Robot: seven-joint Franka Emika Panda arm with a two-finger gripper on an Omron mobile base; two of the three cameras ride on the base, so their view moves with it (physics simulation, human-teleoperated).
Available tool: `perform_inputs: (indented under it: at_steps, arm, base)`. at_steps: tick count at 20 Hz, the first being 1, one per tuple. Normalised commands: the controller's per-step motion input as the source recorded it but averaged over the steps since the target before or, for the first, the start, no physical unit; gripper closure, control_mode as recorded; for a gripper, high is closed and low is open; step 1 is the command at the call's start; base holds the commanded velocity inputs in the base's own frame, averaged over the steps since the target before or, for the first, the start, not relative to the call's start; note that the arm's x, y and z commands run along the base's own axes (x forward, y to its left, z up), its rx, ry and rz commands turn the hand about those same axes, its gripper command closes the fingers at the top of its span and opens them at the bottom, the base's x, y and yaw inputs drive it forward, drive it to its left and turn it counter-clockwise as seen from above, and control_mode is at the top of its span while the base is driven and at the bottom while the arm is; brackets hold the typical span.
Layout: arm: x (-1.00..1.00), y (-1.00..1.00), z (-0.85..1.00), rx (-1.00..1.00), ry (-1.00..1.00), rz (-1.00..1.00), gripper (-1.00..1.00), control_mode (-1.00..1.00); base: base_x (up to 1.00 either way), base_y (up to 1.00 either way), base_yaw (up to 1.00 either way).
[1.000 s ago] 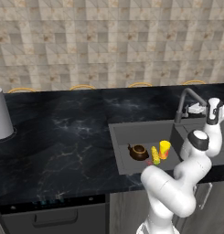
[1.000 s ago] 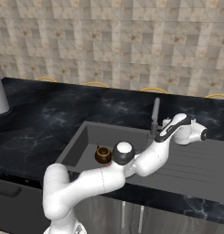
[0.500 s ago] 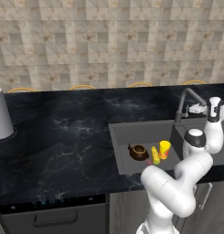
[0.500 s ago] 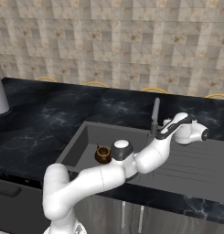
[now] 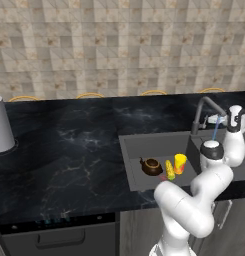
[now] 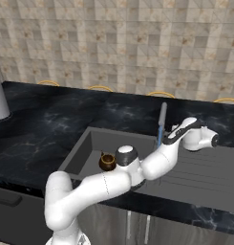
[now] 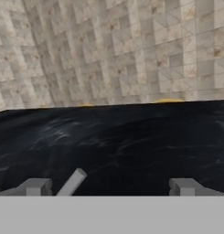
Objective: Pick the teapot and cup and place them in the sink. Then turn on the water.
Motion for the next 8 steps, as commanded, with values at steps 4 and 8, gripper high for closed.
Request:
perform_inputs:
  at_steps: [4,8]
  arm:
    - [0.00,0.00,-0.69,-0.09,0.00,-0.21,-1.00,-1.00]
    - [0.00,0.00,-0.78,-0.11,0.00,-0.22,-1.00,-1.00]
  base:
    - [0.00,0.00,0.00]
    - [0.00,0.00,0.00]
